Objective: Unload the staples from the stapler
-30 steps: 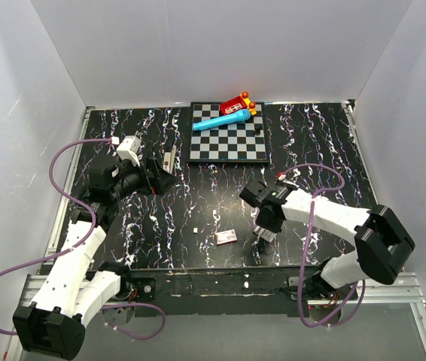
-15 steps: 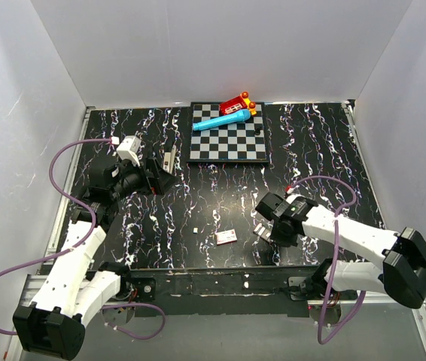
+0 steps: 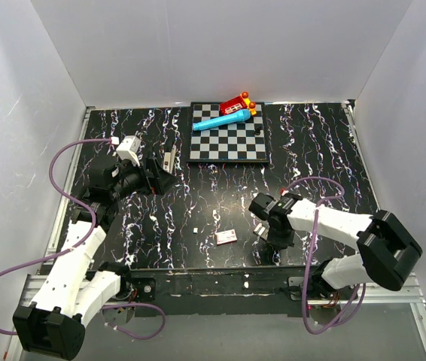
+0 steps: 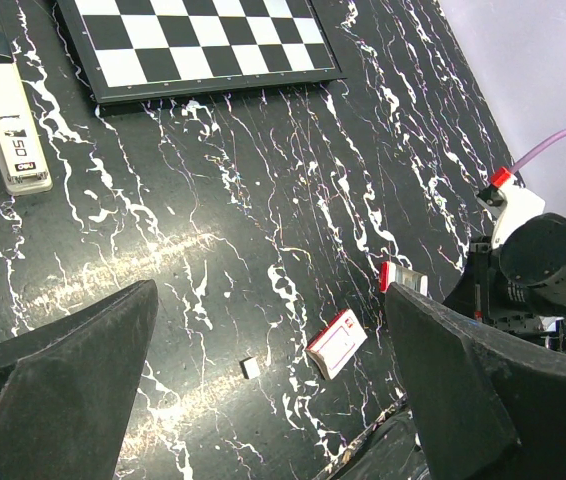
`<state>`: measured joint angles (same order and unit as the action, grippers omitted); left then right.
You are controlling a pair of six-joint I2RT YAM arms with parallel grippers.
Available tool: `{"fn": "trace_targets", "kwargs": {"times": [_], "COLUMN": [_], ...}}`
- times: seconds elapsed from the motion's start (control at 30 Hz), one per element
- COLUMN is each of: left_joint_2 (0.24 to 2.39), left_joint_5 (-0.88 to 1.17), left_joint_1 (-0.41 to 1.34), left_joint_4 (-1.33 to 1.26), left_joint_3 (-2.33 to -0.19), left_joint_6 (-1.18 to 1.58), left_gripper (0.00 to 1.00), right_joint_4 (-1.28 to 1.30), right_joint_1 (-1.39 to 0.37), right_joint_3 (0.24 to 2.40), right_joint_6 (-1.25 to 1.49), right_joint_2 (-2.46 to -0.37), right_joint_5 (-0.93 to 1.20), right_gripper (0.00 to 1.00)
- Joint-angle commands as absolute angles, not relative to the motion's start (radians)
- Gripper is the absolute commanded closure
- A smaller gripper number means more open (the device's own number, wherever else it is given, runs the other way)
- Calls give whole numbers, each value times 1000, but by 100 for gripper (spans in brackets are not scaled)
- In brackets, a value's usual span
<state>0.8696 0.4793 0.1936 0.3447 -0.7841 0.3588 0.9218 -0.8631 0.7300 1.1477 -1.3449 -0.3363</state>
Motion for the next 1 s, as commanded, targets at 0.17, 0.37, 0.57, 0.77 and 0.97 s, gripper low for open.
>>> {"fn": "trace_targets", "kwargs": {"times": [0.17,0.37,0.57,0.77,0.97], "left_joint_2": [864,862,867,867,867], "left_joint_5": [476,476,472,471,472], "left_joint_1": [198,198,198,198,196], "left_joint_4": [354,354,357,357,357], "left_joint_3": [-790,-790,-790,-792,-792], "left_joint_6": [347,347,347,345,345], "left_gripper": [2,2,2,2,2], "right_joint_4": [893,861,845,812,773], "right_joint_1": [-805,-749,-726,-726,-726], "right_joint_3": [779,785,830,851,897], "right_joint_6": [1151,1128,1106,1104,1082], "right_joint_2": [-1394,-1422,-1471,-1509,-1555], "right_joint_5": [-341,-325,-328,-298,-295], "right_gripper": [99,99,99,99,99]}}
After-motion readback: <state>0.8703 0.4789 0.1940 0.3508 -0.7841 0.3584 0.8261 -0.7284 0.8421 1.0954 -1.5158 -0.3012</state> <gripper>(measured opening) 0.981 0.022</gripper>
